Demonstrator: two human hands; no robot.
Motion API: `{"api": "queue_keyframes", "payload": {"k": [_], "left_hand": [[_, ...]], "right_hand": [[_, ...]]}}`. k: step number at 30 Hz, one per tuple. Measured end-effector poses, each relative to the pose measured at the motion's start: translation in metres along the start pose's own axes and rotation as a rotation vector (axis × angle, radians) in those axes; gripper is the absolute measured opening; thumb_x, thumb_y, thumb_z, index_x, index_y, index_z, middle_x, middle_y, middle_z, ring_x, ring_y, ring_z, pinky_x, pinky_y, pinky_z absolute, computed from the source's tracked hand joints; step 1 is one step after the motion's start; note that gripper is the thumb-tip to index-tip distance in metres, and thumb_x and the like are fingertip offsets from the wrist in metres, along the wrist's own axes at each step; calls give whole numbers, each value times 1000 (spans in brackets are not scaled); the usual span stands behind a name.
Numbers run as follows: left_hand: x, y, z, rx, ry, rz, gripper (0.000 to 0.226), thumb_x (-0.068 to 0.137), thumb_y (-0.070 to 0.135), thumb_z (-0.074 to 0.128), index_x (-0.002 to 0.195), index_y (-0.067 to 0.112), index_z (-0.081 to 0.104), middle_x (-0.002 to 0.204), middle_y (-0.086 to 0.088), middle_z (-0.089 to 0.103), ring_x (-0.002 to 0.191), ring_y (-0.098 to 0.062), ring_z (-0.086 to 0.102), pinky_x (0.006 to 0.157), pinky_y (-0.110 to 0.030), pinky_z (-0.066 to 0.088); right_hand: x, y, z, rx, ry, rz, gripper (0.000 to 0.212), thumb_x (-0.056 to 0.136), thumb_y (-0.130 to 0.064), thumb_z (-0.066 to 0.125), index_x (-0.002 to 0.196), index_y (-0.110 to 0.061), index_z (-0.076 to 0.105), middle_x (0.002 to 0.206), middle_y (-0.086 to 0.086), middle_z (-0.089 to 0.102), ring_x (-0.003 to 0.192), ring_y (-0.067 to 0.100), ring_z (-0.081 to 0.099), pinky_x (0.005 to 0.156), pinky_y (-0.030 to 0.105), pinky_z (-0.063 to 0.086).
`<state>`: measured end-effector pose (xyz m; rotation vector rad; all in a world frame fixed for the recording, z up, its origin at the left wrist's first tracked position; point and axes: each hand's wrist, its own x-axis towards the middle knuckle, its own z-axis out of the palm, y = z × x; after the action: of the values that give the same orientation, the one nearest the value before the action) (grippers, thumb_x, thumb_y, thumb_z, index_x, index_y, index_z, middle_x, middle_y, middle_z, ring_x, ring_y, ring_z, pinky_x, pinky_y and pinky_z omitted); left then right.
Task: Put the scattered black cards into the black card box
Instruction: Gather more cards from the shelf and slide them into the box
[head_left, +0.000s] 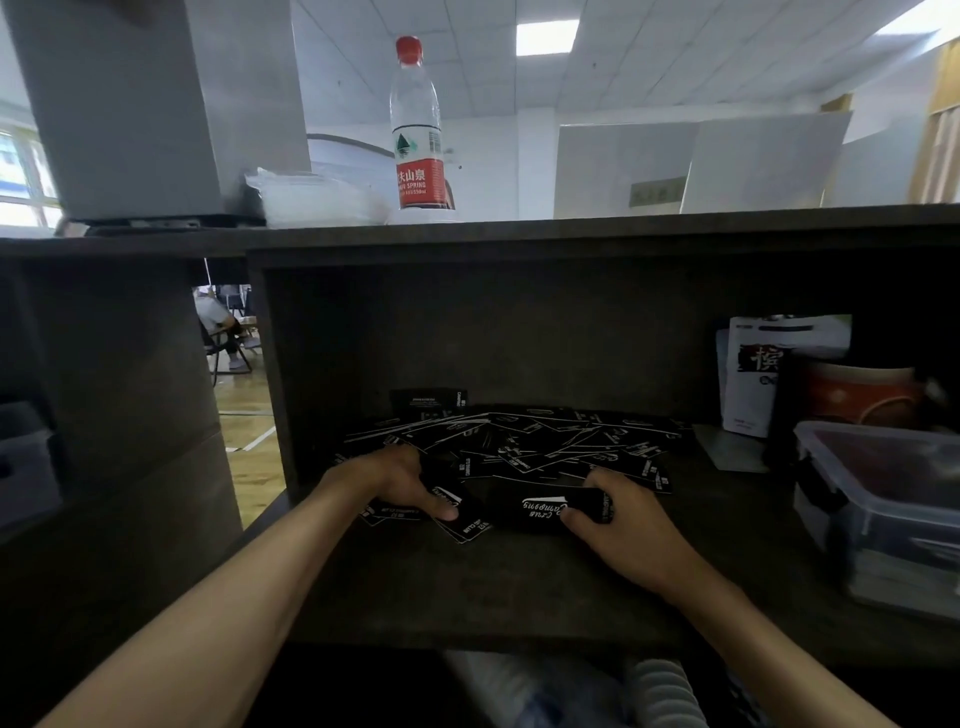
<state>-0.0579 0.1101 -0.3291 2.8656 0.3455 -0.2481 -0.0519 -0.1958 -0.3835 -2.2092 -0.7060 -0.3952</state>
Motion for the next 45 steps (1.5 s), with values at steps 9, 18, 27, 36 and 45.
{"api": "queue_keyframes", "payload": {"k": [9, 18, 27, 36, 45], "left_hand": [[-4, -3, 5, -154, -8, -46, 125, 46, 74, 80, 146, 12, 37, 148, -4, 44, 134, -24, 44, 106, -31, 39], [-3, 0, 1, -81, -18, -80, 117, 47, 74, 80, 143, 18, 44, 146, -2, 47, 132, -25, 45, 109, -39, 40], [-9, 0, 8, -160, 208, -29, 99, 59, 57, 85, 138, 14, 44, 138, -5, 49, 128, -25, 47, 106, -38, 42], [-52, 46, 50, -1104, 297, 483, 26, 99, 11, 46, 93, 25, 68, 98, -3, 73, 90, -13, 69, 68, -20, 50], [-82, 55, 55, -851, 481, 479, 5, 93, 44, 57, 98, 44, 58, 96, 18, 66, 90, 5, 62, 74, -13, 48]], "right_hand": [[-1, 0, 0, 2, -8, 25, 24, 80, -49, 70, 77, -31, 54, 80, -11, 62, 76, 1, 59, 70, 32, 51], [-2, -2, -2, 18, -11, 18, 25, 83, -45, 70, 77, -28, 53, 80, -11, 61, 77, 3, 58, 72, 34, 51], [-1, -1, -2, 25, -7, 16, 25, 83, -45, 71, 77, -28, 53, 80, -10, 62, 77, 3, 59, 72, 36, 52], [-3, -3, -5, 59, -15, 36, 33, 85, -44, 72, 105, -36, 48, 99, -18, 62, 95, -2, 59, 85, 26, 52], [-7, -29, -1, 94, -19, -5, 34, 82, -35, 77, 95, -45, 48, 96, -18, 62, 91, -13, 58, 68, 11, 49]]}}
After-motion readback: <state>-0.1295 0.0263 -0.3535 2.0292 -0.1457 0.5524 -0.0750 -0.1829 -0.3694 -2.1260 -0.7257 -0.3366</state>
